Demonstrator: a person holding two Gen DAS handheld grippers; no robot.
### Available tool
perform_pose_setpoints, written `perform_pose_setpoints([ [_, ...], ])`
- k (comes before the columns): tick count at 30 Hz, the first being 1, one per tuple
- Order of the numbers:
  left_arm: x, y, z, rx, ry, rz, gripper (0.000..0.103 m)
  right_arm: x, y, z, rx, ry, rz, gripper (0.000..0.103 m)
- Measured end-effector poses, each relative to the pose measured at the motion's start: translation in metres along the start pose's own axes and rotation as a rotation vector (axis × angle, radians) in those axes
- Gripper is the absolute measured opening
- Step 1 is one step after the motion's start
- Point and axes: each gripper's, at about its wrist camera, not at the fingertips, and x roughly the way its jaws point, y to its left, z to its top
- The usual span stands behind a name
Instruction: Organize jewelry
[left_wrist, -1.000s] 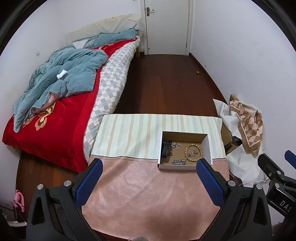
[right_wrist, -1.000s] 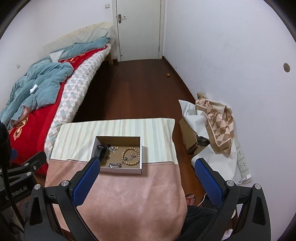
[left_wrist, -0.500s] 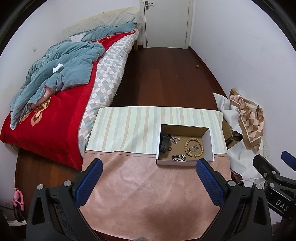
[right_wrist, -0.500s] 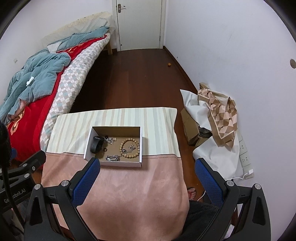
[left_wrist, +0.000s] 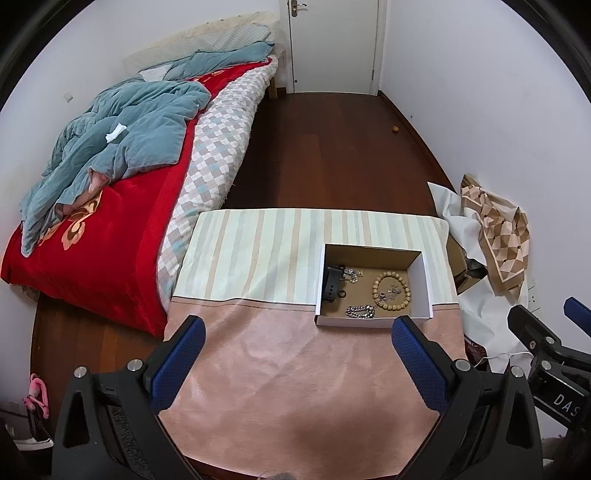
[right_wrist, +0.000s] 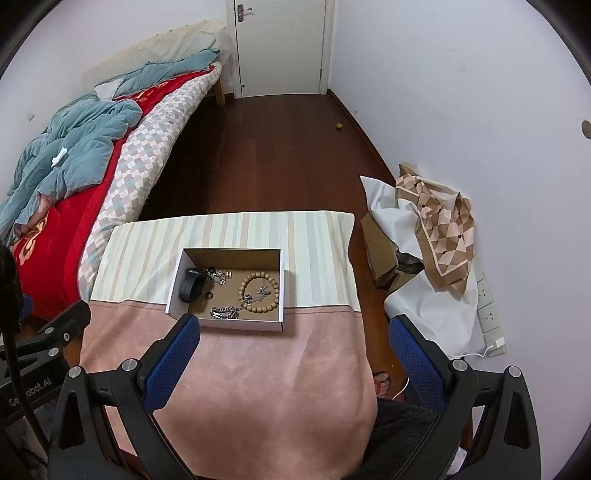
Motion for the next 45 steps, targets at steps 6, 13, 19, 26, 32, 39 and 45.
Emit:
perform_pose_setpoints([
  [6, 0.0014, 0.0006, -0.0007, 0.006, 0.0, 0.003, 0.103, 0.0006, 0.0003, -0.0008, -0.005, 0.003, 0.002, 0.103],
  [13, 0.0015, 0.001, -0.002, 0.007, -0.001, 0.002, 0.103, 0.0011, -0.001, -0.0015, -0.007, 0.006, 0.002, 0.103],
  [19, 0.0012, 0.0011, -0.0024, 0.012, 0.0, 0.001, 0.103, 0.0006, 0.0001, -0.0025, -0.012, 0.005, 0.001, 0.103],
  [26, -0.0013, -0.0011, -0.0036, 0.021, -0.005, -0.003, 0.103, 0.0007, 0.0009, -0.0028, -0.014, 0.005, -0.001, 0.103],
  [32, -0.0032, -0.0025, -0.0041, 0.031, -0.007, -0.006, 0.103, 0.0004, 0.0008, -0.0026, -0.011, 0.004, 0.001, 0.103],
  [39, -0.0039, -0.0037, -0.0042, 0.03, -0.007, -0.007, 0.103, -0.0007, 0.001, -0.0029, -0.015, 0.004, 0.0, 0.103],
  [45, -0.0051, -0.0048, -0.0046, 0.031, -0.012, -0.005, 0.103, -0.0006, 0.001, -0.0028, -0.016, 0.003, -0.001, 0.103],
])
